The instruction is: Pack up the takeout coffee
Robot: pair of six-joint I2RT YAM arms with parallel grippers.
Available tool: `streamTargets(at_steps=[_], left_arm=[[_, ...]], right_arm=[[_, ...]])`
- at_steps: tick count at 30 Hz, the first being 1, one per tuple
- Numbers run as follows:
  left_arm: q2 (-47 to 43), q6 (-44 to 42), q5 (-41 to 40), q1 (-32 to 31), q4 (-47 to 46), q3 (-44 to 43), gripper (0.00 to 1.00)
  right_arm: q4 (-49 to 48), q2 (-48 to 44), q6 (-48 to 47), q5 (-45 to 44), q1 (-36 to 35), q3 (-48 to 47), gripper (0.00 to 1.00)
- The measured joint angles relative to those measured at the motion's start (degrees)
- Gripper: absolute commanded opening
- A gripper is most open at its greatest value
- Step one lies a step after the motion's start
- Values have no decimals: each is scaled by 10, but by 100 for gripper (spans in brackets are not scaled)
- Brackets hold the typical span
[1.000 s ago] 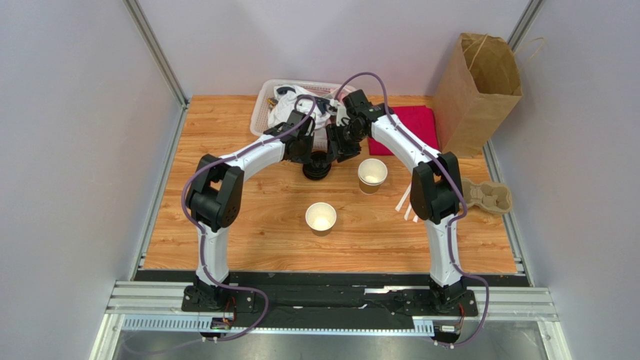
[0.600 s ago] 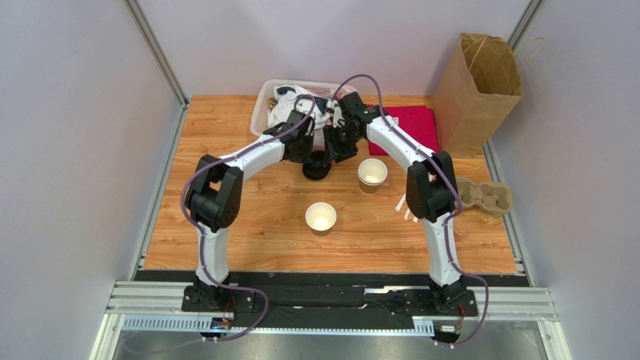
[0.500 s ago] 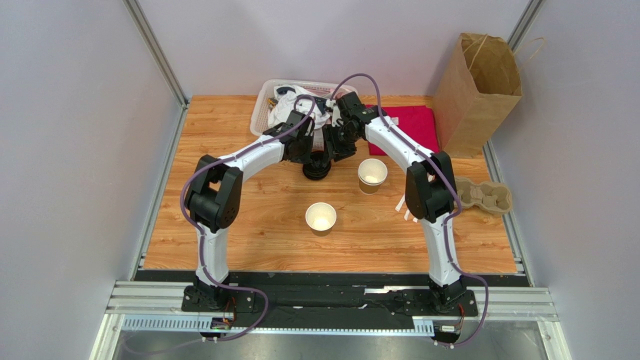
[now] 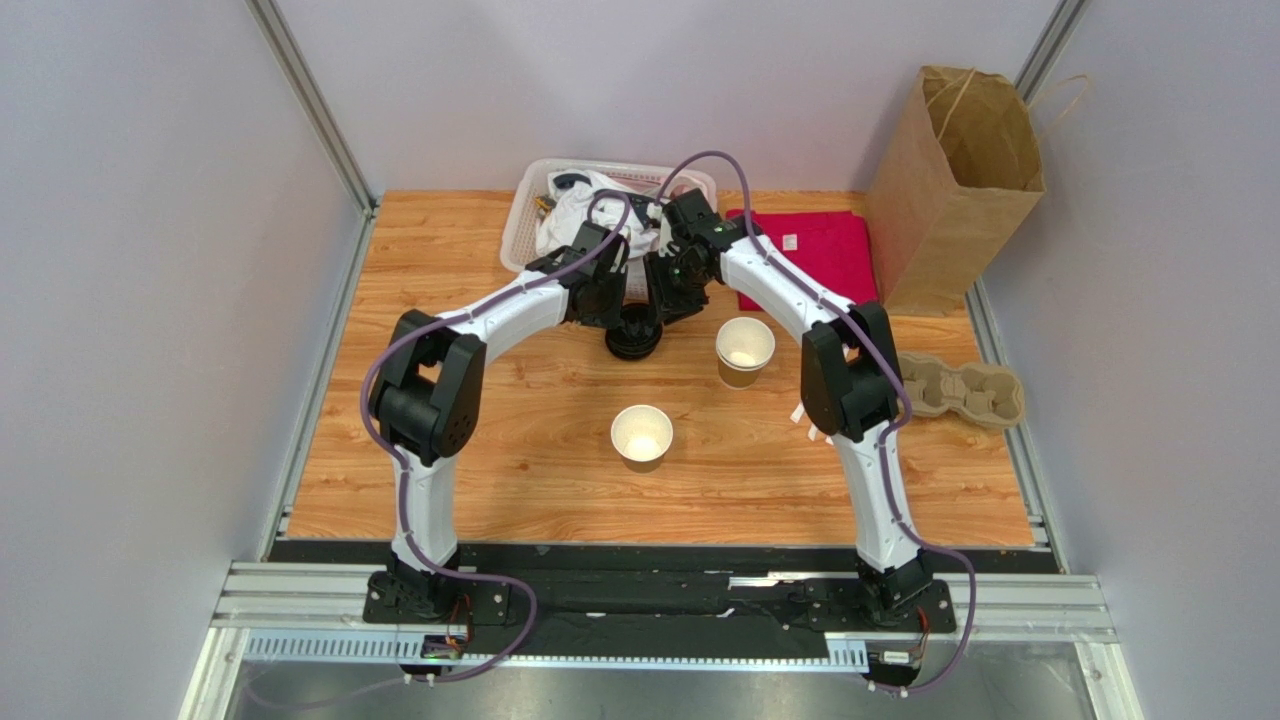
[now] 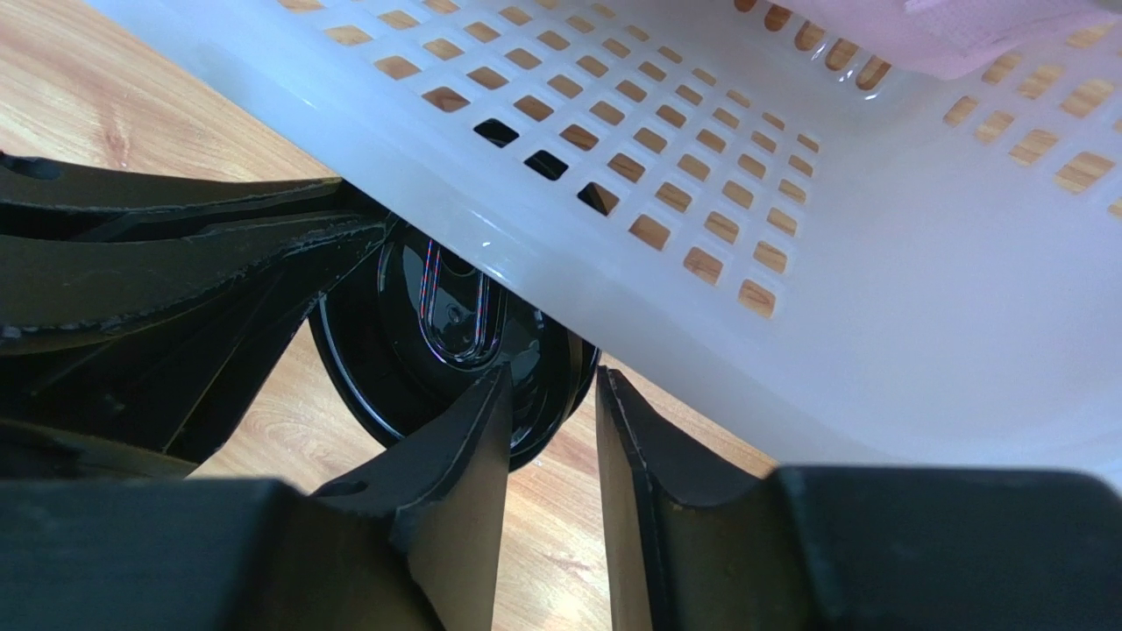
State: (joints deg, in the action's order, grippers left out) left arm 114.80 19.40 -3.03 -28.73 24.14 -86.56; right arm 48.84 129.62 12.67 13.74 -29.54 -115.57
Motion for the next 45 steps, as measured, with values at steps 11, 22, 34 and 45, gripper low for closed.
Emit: streamTargets(at_steps=[11,22,34,45], left_arm=[[-2,2,-3,1,-4,6,4],[-3,0,-2,11,1,6,52],[-118,-1,55,19,18,20,78],[-536,-243,201,61,30,107,96]], right_arm=[[-3,9,5,-14,-4,-12,0],[-3,16,5,-15,-4,-21,0],[-2,9,-3,7,-5,-21,0],[0,-217,-54,113,0,39,0]])
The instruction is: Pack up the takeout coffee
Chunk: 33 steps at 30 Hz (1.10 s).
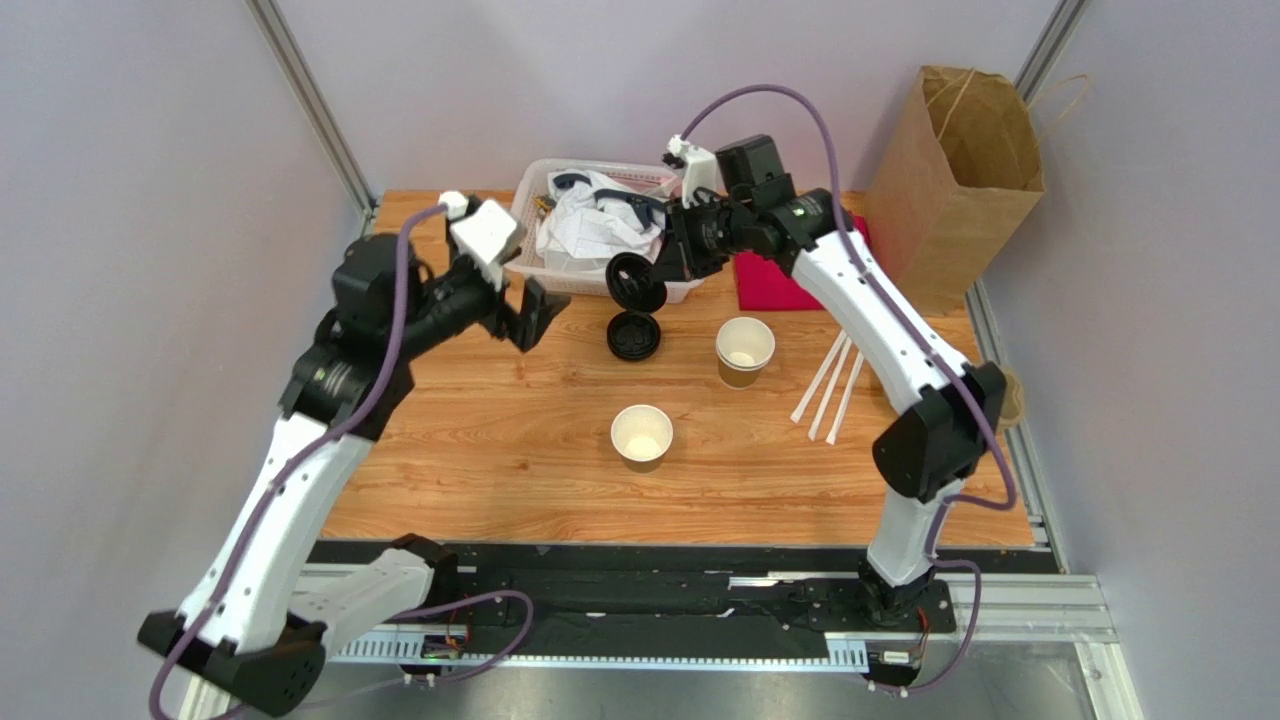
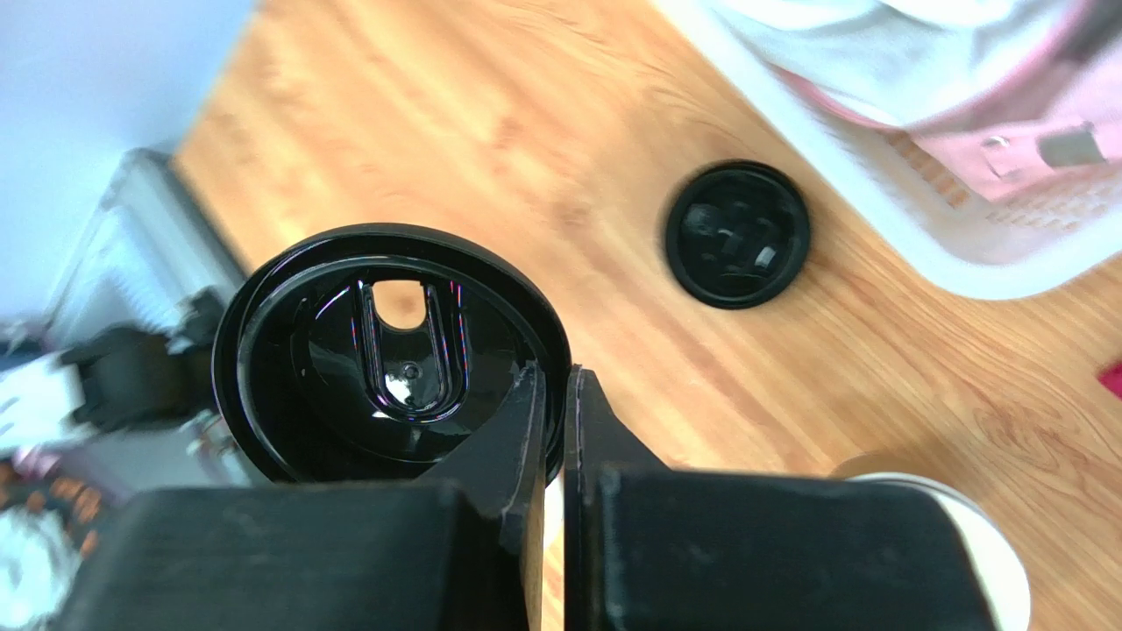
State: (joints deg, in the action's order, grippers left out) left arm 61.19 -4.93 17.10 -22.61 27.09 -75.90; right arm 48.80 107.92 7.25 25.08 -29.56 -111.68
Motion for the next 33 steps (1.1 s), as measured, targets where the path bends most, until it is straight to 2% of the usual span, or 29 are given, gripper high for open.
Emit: streamTargets(at_steps=[4,9,12,17,20,25,28,31,33], left_arm=[[-97,-151,97,-7,44,27,98],[-156,-361,165,-55,123,31,97],[-164,-482,172,-104,175,32,97],[-146,-624,137,-203,229,45,97],[-124,-678,117,-247,253,50,96],[-83,-719,107,-279,276,51,93],[-63,-727,107,-285,284,52,88],[-49,-723,107,-291,283,54,80],[-44,-711,106,-293,270,61,71]], right_arm=[[9,-69,-19,70,0,18,0],[37,-94,-44,151,-4,67,0],[58,-96,-52,184,-13,110,0],[97,-100,-79,211,-59,171,0],[112,-103,-90,225,-86,179,0],[120,-110,-103,248,-104,180,0],[122,-110,-106,256,-104,180,0],[127,-110,-110,269,-104,179,0],[132,-110,-114,276,-106,179,0]])
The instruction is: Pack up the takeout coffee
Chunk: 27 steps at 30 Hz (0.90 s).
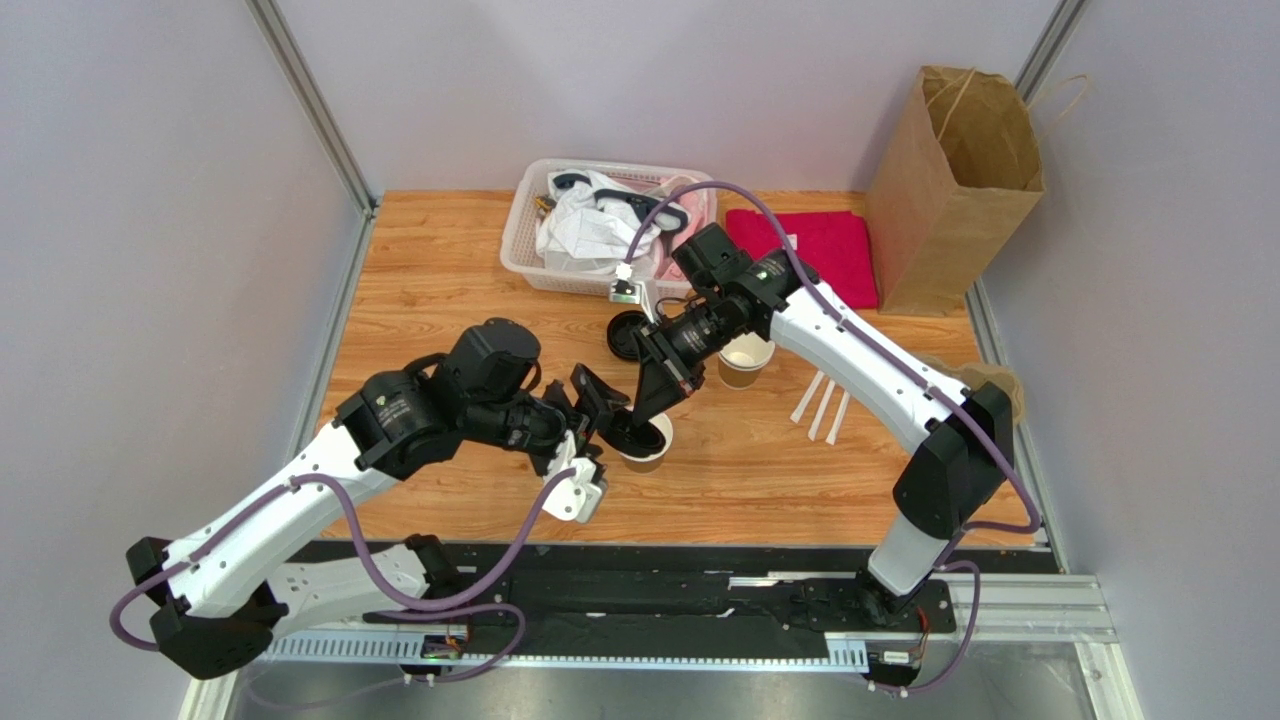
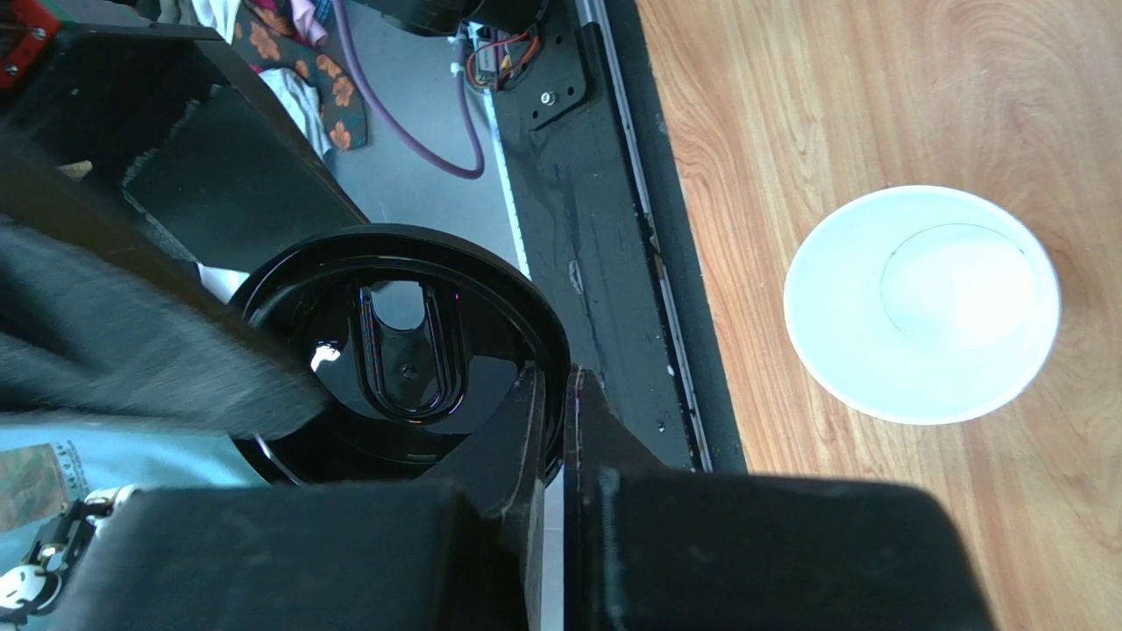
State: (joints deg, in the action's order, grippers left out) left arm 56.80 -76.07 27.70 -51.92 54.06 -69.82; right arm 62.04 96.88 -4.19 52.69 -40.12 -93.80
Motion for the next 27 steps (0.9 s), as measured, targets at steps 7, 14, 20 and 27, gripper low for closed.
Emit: streamTargets(at_steps=[7,14,20,27], left_arm=[[2,82,7,-1,-43,29,34],[1,182,8,-1,-65,33,7],[17,273,26,18,-78,30,5],[103,430,154,147,-46,-33,6]], right_arm=[[12,0,-12,12,-10,0,0],[30,0,-21,12,-4,-11,28],[50,-1,-35,11,26,-57,81],[48,-34,-44,18,151,-77,91]])
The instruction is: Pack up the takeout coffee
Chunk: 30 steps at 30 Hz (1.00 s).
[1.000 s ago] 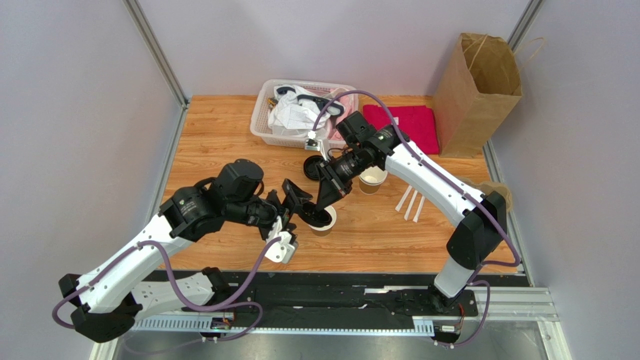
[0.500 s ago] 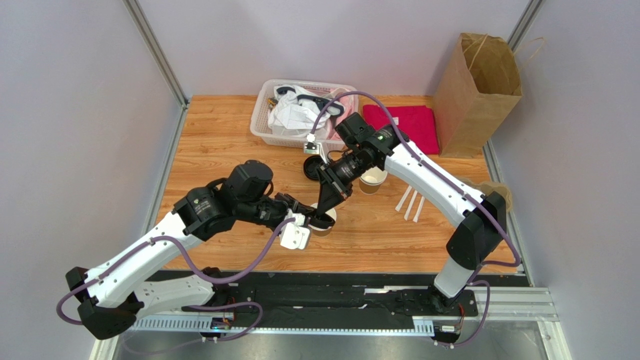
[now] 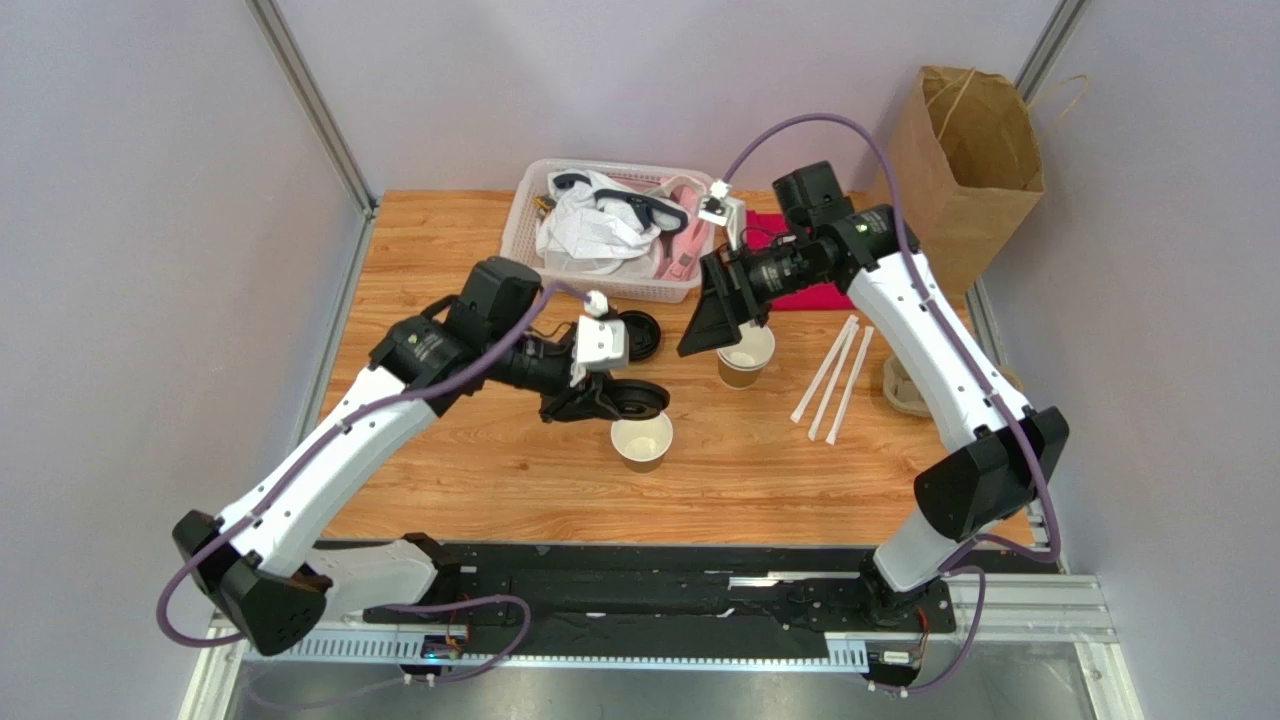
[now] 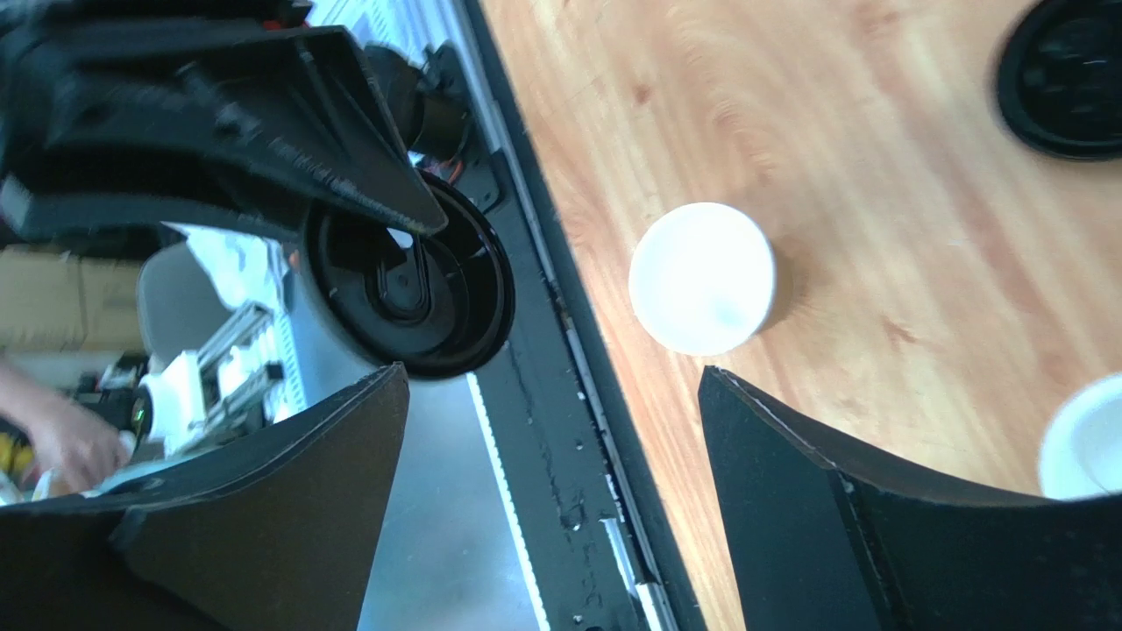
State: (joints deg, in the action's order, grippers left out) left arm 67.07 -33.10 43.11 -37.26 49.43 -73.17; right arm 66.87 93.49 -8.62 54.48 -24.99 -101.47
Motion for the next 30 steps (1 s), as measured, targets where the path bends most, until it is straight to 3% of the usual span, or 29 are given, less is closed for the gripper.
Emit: streamTargets(at_steps=[4,16,21,30], left_arm=[[49,77,72,39,15,-15,6],[137,193,204,69,40,-16,6],[147,198,227,70,52,-17,6],[161,196,238,72,73,-27,8]], right_arm=[[-8,-37,-10,-9,12,10,94],[-31,-87,-47,-60,-101,84,91],[-42,-80,-47,-66,-129,98,82],[-69,-61,-40,-64,-151,99,46]])
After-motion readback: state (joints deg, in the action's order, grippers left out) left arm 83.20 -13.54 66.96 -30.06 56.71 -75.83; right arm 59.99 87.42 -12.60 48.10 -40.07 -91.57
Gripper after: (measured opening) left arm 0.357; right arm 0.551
